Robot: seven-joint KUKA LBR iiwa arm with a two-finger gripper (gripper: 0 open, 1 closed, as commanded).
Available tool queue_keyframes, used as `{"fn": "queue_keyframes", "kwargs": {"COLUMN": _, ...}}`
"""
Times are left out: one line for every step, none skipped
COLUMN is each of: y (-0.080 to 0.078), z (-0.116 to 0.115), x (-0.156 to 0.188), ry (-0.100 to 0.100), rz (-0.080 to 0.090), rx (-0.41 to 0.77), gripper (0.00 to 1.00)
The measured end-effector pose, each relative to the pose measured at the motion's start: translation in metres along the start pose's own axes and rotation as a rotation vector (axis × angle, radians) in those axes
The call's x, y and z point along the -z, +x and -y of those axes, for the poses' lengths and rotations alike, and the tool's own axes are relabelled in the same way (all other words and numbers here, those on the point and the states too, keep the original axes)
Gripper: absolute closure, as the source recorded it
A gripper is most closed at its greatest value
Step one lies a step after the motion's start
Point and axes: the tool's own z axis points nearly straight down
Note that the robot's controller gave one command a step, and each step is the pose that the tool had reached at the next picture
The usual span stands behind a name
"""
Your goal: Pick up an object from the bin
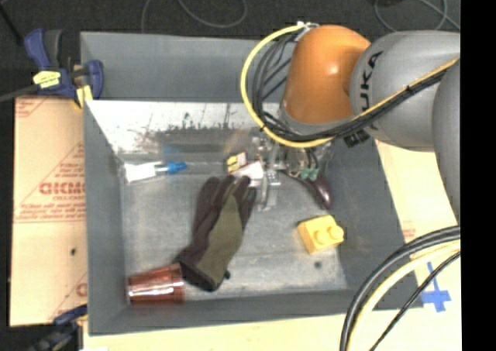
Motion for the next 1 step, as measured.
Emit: {"fn": "queue_keyframes", "kwargs": {"y": -0.0014, "z": 0.0001, "x": 0.0053, "ry": 0.000, "rz": 0.008, "rx": 0.000, "gripper": 0.00}}
